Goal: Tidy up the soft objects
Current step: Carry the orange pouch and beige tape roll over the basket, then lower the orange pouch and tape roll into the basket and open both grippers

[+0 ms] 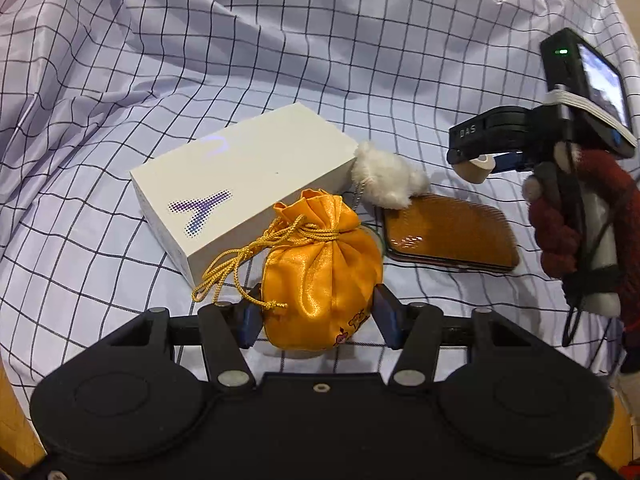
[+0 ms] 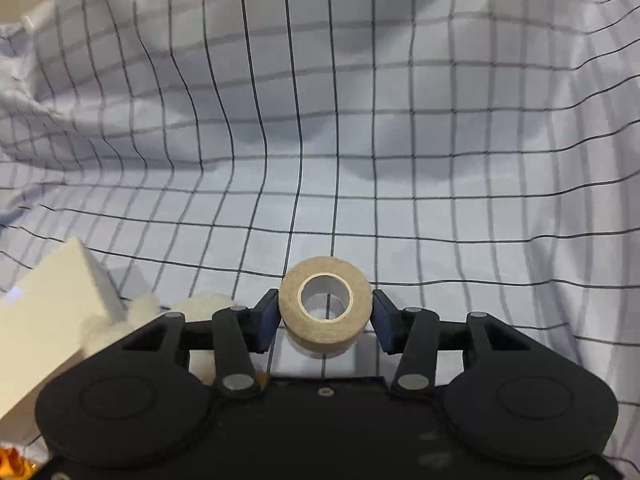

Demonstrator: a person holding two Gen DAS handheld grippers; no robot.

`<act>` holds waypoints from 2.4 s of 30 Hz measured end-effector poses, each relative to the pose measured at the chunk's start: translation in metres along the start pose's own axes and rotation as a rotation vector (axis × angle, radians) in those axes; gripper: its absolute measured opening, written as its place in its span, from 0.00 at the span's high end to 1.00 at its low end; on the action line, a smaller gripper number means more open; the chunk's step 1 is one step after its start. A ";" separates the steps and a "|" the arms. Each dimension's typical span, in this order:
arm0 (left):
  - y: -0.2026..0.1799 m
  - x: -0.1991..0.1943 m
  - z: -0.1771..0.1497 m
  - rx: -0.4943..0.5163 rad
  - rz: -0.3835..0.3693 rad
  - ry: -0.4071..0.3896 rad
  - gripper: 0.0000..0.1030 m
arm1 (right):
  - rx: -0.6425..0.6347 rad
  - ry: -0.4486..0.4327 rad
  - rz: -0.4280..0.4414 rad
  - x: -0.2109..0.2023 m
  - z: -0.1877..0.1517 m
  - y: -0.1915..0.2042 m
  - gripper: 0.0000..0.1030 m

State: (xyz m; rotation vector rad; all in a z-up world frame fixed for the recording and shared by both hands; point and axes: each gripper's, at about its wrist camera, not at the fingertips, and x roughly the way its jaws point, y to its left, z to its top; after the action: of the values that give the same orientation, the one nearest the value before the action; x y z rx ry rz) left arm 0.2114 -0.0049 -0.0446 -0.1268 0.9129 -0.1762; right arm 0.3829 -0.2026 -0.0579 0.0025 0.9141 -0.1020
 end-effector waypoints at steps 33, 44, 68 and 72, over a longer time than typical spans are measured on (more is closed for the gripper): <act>-0.015 -0.093 -0.107 0.060 -0.075 0.084 0.48 | 0.137 -0.192 0.209 -0.256 -0.206 -0.030 0.54; -0.029 -0.098 -0.134 0.099 -0.137 0.125 0.47 | 0.136 -0.214 0.215 -0.288 -0.246 -0.028 0.54; 0.000 -0.135 -0.148 0.024 0.062 -0.051 0.35 | -0.016 -0.075 0.142 -0.269 -0.285 0.010 0.53; -0.002 -0.134 -0.149 0.032 0.068 -0.045 0.27 | -0.015 -0.072 0.146 -0.269 -0.285 0.009 0.53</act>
State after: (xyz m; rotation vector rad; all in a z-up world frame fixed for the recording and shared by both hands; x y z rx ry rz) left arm 0.0122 0.0156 -0.0308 -0.0700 0.8683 -0.1244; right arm -0.0043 -0.1569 -0.0193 0.0512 0.8405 0.0398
